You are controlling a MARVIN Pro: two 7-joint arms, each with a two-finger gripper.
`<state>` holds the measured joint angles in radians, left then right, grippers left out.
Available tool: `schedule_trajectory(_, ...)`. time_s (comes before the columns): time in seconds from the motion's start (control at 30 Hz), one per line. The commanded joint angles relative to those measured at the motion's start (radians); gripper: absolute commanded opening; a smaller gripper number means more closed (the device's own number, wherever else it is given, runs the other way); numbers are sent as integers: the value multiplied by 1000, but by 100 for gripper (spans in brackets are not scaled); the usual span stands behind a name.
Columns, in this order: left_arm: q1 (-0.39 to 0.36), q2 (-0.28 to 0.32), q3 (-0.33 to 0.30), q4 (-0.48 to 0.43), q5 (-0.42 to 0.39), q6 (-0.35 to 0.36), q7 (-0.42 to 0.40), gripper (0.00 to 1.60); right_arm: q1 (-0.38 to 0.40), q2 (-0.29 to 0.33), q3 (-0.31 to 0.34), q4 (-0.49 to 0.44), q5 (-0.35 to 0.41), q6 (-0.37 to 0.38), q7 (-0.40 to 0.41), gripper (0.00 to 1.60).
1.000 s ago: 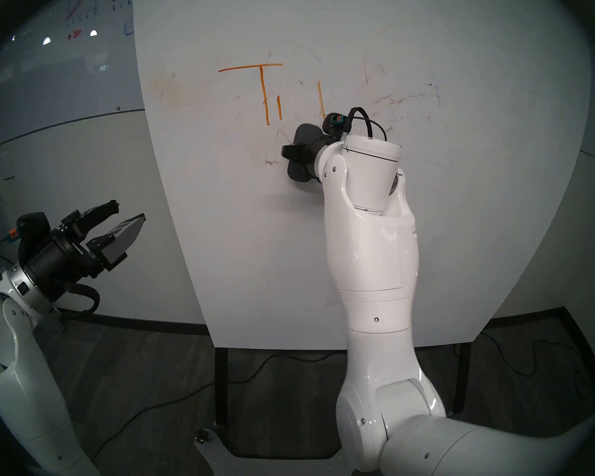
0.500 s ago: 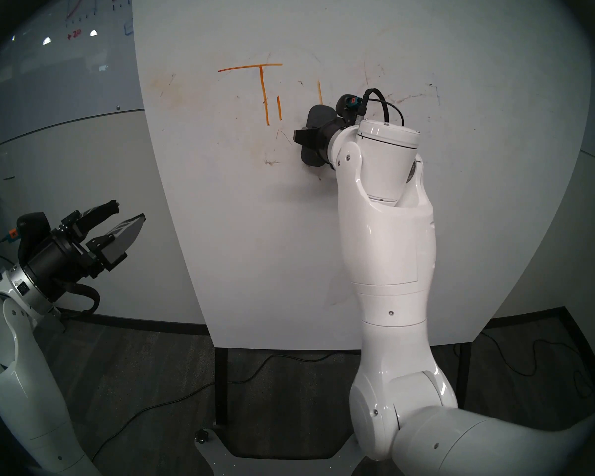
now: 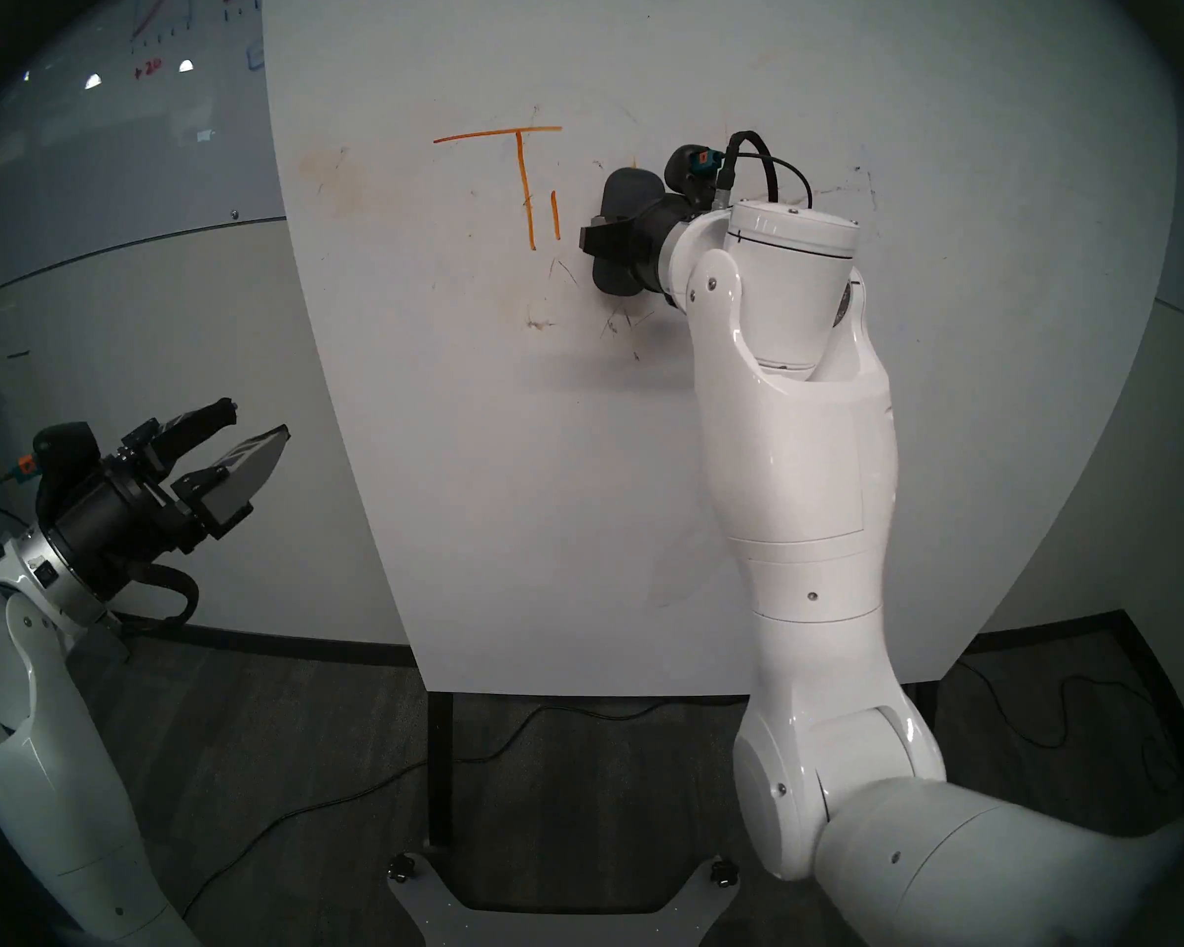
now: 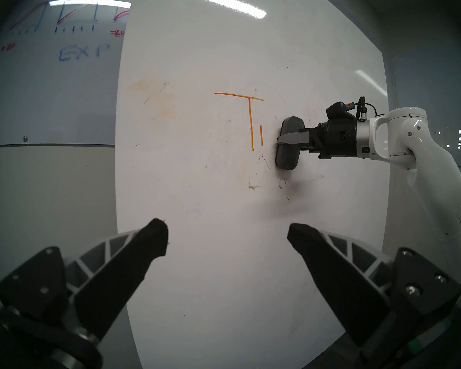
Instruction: Erase all marks on the whiteboard with the eraser
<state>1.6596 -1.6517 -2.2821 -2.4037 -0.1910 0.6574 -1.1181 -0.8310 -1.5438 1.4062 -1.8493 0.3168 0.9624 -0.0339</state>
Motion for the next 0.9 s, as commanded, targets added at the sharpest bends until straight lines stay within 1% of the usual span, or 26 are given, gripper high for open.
schedule_trajectory(0.0, -1, 2, 0, -11, -2, -1, -1, 160, 90, 63, -18, -6, 24, -2, 18, 0)
schedule_trajectory(0.3, -1, 1, 0, -11, -2, -1, -1, 160, 139, 124, -36, 13, 41, -2, 19, 0)
schedule_trajectory(0.5, -1, 1, 0, -11, -2, 0, -1, 160, 166, 147, -49, 23, 43, -2, 1, 0)
schedule_trajectory(0.63, -1, 1, 0, -11, -2, 0, 0, 160, 183, 151, -57, 21, 50, -2, -14, 0)
schedule_trajectory(0.87, 0, 2, 1, -12, -2, 0, 0, 160, 191, 125, -42, 14, 91, -2, -52, 0)
